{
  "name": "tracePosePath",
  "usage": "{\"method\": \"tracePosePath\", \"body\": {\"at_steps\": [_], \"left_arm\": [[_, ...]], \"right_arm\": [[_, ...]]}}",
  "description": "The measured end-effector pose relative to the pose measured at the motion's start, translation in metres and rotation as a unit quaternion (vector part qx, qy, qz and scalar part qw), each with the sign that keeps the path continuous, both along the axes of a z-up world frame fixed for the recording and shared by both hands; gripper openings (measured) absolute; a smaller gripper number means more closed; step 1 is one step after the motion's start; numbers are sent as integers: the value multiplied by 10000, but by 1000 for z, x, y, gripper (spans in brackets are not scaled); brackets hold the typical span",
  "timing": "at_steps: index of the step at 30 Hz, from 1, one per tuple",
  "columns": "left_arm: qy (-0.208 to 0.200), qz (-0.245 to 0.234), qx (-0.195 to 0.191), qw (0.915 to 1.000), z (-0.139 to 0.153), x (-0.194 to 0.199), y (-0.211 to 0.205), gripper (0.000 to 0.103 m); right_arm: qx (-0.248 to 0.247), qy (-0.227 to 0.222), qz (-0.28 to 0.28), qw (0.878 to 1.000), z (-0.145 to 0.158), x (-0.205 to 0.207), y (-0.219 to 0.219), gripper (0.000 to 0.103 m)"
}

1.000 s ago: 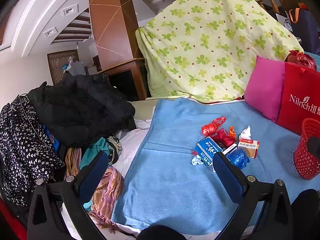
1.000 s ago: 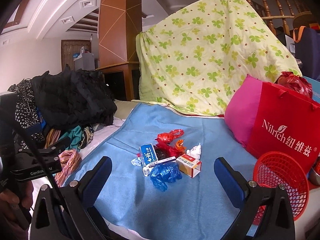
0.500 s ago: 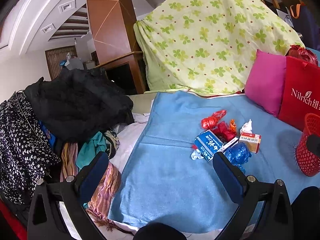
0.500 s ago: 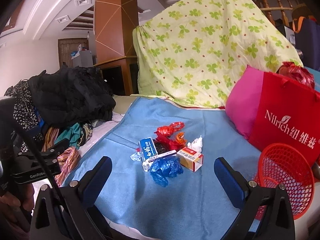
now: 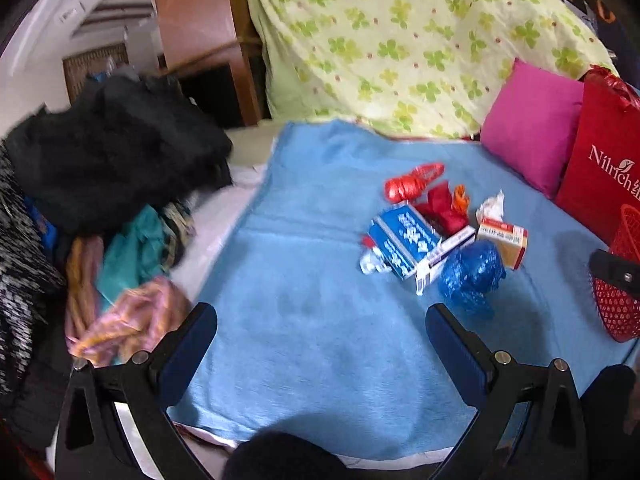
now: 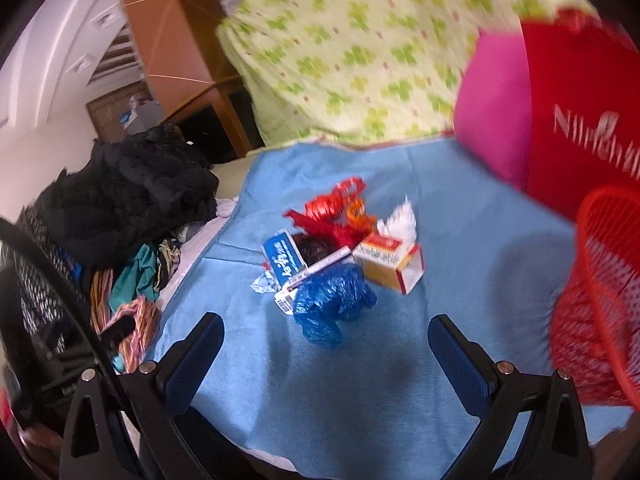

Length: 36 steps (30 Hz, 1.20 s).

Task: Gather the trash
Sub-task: 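Grasp the blue toothpaste box with the left tool while the right tool grasps the blue plastic bag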

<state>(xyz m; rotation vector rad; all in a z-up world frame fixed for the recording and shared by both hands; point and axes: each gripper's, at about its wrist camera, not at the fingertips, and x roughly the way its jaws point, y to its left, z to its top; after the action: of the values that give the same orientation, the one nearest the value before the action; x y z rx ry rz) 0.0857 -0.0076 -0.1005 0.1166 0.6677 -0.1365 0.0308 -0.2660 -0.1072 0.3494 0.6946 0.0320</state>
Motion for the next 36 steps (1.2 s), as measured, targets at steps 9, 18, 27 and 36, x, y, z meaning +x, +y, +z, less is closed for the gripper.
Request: {"method": "tracePosePath", "body": {"at_steps": [9,18,27,36], "left_arm": [[551,14,-10,9985,-19,48,4,103],[872,-197,-44,9960,-23,91,-3,103],[1555,-585,-241,9858,-53,153,-66,103],[2097,-87,-437,9768,-85,205,-103,103]], "right_arm": [[1273,699,89,9894,-68,88,-20,102],[2160,1395,-35,9664,-131,156,-20,59],[1857,1034,184,9770,-117,124,-30,52],[1487,834,241,9851,-100,84,-52,52]]}}
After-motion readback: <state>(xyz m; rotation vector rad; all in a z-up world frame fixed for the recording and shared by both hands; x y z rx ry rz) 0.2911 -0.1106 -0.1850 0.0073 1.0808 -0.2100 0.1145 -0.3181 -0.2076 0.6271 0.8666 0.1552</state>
